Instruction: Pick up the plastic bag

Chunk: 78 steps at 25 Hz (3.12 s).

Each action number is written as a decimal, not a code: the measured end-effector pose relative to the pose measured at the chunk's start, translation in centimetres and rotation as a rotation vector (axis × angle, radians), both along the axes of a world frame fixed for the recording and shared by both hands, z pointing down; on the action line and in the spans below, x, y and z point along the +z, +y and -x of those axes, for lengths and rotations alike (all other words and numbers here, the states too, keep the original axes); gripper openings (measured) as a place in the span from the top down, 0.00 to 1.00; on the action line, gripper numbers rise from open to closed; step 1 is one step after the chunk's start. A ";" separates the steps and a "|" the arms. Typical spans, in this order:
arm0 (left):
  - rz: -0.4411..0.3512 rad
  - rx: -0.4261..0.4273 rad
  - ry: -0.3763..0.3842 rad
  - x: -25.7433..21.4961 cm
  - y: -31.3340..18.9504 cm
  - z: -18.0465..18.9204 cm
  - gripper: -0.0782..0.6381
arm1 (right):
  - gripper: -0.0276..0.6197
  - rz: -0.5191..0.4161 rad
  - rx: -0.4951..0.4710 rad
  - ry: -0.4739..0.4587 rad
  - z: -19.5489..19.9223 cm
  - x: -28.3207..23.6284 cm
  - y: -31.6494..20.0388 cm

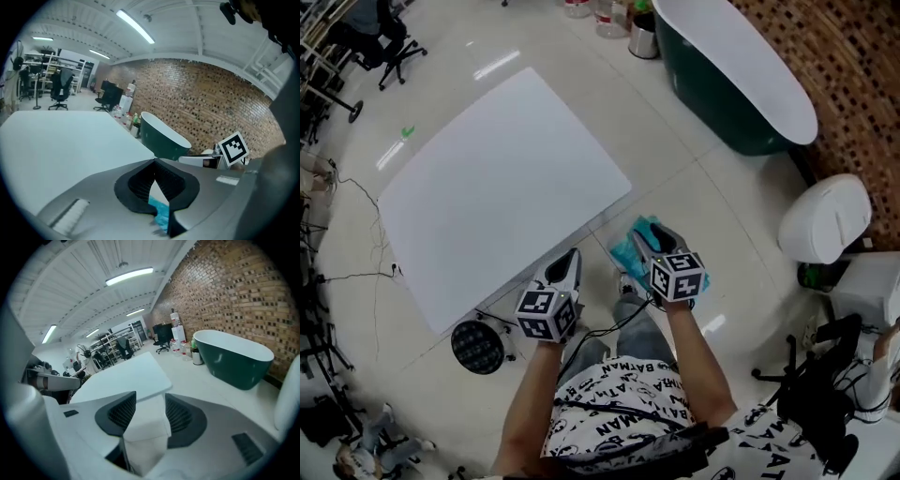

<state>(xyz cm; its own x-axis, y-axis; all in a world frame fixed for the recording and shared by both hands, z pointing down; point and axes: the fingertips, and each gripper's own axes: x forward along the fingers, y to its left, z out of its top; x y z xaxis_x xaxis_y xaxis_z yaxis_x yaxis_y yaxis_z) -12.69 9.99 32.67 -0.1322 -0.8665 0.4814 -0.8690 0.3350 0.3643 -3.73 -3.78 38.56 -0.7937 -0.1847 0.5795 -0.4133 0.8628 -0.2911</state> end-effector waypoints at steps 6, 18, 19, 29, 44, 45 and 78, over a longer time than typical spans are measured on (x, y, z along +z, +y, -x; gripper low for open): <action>0.085 0.209 0.048 7.8 -5.6 -7.2 0.89 | 0.57 0.127 0.102 0.194 -8.3 11.7 -2.9; 0.320 0.337 0.121 30.4 -10.7 -10.7 0.89 | 0.52 0.292 0.086 0.432 -12.7 38.6 -2.0; 0.341 0.361 0.123 32.6 -10.7 -11.1 0.89 | 0.52 0.313 0.089 0.448 -13.0 41.1 -1.5; 0.497 0.469 0.134 52.7 -11.0 -12.5 0.89 | 0.52 0.398 0.045 0.515 -12.5 61.4 3.1; 0.606 0.522 0.146 67.7 -6.5 -13.5 0.89 | 0.52 0.225 -0.144 0.523 -9.2 78.4 6.8; 0.608 0.527 0.146 68.2 -6.3 -13.6 0.89 | 0.52 0.200 -0.166 0.535 -9.0 79.0 7.0; 0.448 0.617 0.086 48.4 -16.4 -20.3 0.89 | 0.95 0.210 0.318 0.226 -18.6 52.1 -6.7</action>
<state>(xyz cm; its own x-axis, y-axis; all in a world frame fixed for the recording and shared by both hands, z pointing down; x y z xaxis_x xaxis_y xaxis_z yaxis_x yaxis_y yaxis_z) 7.65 -6.38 81.09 0.3656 -0.4912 0.7906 -0.9213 -0.0701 0.3825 14.92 -10.49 90.70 -0.5655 -0.2586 0.7832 -0.7220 0.6142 -0.3185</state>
